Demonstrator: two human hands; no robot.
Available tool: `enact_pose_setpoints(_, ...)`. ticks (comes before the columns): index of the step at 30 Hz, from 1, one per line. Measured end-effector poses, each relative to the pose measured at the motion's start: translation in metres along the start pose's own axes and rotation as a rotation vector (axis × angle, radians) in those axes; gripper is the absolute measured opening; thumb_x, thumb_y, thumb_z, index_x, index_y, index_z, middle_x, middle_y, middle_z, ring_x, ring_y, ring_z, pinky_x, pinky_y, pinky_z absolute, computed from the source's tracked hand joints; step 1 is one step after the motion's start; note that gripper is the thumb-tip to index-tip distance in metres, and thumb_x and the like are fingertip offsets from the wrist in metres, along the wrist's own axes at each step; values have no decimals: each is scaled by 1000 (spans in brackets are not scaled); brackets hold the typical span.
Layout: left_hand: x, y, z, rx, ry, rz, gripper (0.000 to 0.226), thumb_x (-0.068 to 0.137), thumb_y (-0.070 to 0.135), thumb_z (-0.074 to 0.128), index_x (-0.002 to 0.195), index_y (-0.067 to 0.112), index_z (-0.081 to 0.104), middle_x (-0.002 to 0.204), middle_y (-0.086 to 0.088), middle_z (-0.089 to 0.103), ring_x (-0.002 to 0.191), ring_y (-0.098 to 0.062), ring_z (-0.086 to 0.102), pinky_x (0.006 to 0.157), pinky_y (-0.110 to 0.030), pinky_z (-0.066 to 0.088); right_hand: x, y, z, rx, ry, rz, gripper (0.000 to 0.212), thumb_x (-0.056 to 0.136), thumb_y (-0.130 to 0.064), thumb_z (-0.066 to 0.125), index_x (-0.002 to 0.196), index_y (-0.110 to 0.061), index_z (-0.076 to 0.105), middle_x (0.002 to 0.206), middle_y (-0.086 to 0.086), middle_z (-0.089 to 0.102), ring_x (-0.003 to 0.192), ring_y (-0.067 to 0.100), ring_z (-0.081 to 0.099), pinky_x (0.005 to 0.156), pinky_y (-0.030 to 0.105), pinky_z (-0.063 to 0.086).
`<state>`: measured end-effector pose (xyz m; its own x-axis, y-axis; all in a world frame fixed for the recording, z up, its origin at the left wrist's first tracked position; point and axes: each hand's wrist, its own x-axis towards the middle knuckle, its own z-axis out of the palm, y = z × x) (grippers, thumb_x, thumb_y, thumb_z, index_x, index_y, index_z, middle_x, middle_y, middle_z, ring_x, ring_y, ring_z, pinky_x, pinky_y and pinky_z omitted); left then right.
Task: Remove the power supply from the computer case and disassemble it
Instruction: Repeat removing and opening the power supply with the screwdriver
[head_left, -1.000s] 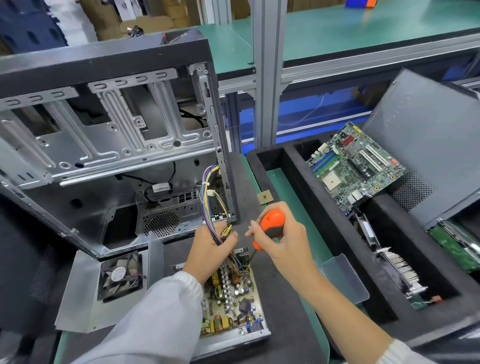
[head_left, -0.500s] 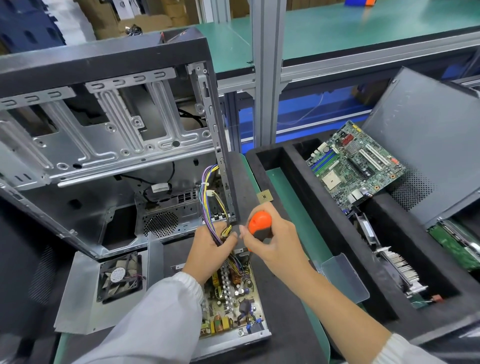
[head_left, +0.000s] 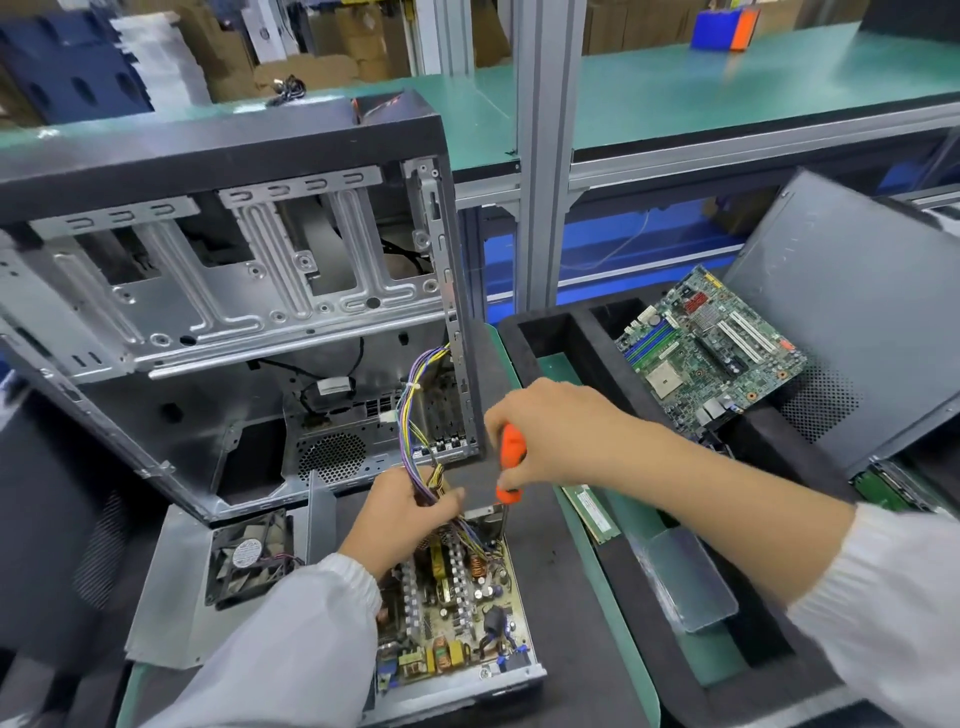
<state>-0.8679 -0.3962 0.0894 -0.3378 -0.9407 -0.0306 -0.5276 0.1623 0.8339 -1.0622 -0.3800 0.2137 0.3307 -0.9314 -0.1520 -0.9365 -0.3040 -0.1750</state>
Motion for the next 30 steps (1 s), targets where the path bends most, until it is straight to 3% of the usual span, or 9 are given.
enact_pose_setpoints(3,1,-5,1,19,40,-40,23,88,18,69,75,1,60,58,-4,51,57,-14,46,61,-30,41,4,-7,-8,-251,-139,-55,15,82,-19,68,89,-13,56,87,7,52,81,29,58,64,32,46)
enact_pose_setpoints(6,4,-9,6,52,95,-81,19,84,15,65,74,2,57,61,-13,54,60,-19,48,65,-36,44,5,-21,-8,-447,-176,-239,9,85,-9,60,85,-12,51,95,12,60,83,32,61,59,32,39)
enact_pose_setpoints(9,6,-11,6,62,61,-100,28,82,17,63,62,10,45,54,1,44,53,-15,39,57,-32,34,8,-35,-6,-668,-143,-435,6,87,-10,58,90,-15,57,102,5,61,90,29,63,50,29,28)
enact_pose_setpoints(14,6,-6,0,-46,-20,-108,52,62,48,57,68,-3,49,63,-17,50,60,-15,42,60,-32,33,3,-40,-9,-757,-98,-729,35,92,-6,49,123,-20,54,118,4,54,96,27,57,56,31,31)
enact_pose_setpoints(17,6,-7,2,-30,-28,-128,32,74,37,59,59,18,39,57,-6,41,57,-17,37,61,-33,31,0,-40,-16,-701,-217,-544,33,95,-26,53,125,-13,51,115,11,50,95,28,55,57,32,32)
enact_pose_setpoints(20,6,-6,2,1,-21,-170,32,74,37,57,54,24,35,53,7,37,57,-17,33,61,-33,30,10,-44,-21,-542,-368,-384,21,100,-25,42,90,-10,53,81,7,51,68,22,49,46,25,31)
enact_pose_setpoints(23,5,-3,1,10,-30,-186,29,70,39,56,57,22,36,54,6,38,57,-18,35,61,-33,32,30,-42,-20,-17,-560,68,28,93,-24,51,71,-8,48,54,5,53,43,19,50,45,22,41)
enact_pose_setpoints(26,5,-1,0,25,-32,-200,26,65,41,53,58,20,40,54,6,42,57,-19,40,62,-32,36,43,-38,-21,289,-762,403,27,92,-20,52,72,-5,41,55,8,40,31,13,33,36,15,27)
enact_pose_setpoints(30,4,-2,0,53,-41,-218,25,61,47,50,62,21,47,59,4,52,60,-19,49,66,-32,45,50,-34,-22,66,-940,512,32,95,-35,42,79,-8,45,58,4,46,29,7,29,33,12,16)
